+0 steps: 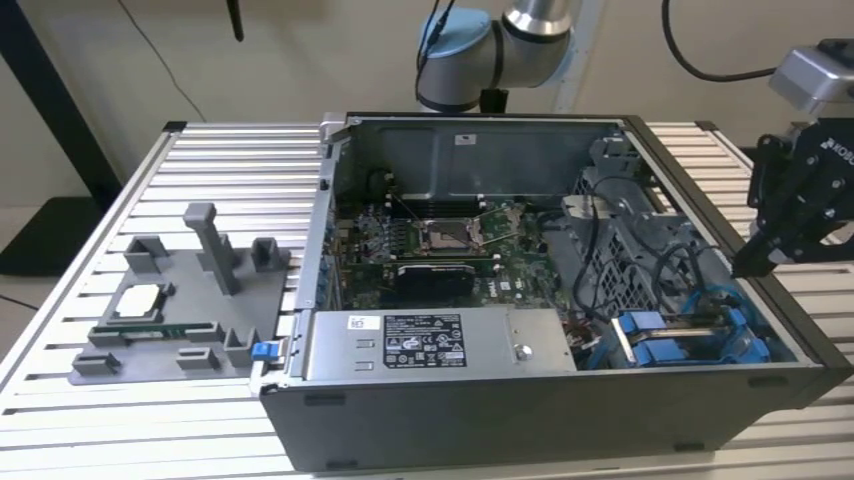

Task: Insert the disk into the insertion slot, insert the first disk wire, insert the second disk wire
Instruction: 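Insert the second disk wire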

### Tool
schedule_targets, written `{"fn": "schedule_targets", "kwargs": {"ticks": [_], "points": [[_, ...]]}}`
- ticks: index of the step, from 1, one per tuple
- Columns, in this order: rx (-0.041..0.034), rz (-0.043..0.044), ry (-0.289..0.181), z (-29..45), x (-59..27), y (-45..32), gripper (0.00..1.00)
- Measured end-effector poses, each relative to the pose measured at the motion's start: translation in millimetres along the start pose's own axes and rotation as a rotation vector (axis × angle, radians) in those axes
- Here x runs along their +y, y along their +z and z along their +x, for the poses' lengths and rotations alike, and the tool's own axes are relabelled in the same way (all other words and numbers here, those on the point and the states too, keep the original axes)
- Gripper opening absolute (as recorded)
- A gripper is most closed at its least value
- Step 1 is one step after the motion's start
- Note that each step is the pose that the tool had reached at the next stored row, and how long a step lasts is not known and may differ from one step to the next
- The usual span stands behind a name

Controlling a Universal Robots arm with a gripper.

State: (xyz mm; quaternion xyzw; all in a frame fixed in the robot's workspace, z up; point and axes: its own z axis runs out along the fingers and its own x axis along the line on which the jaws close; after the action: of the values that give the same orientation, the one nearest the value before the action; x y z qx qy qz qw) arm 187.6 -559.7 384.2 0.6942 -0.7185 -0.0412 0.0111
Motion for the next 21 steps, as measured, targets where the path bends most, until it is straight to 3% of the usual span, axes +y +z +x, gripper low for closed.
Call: {"fn": "schedule_targets", "kwargs": {"ticks": [8,13,16,21], "points": [[0.0004,-0.0058,0.000,-7.7,16.9,-2.7,0.00],[-0.0015,-0.0064,0.000,-6.9,35.8,-1.3,0.00],[-0.0030,-0.0064,0.000,-3.1,44.9,-0.4,0.00],[-0.0043,-0.0030,0.000,10.8,48.3,3.1,0.00]]}}
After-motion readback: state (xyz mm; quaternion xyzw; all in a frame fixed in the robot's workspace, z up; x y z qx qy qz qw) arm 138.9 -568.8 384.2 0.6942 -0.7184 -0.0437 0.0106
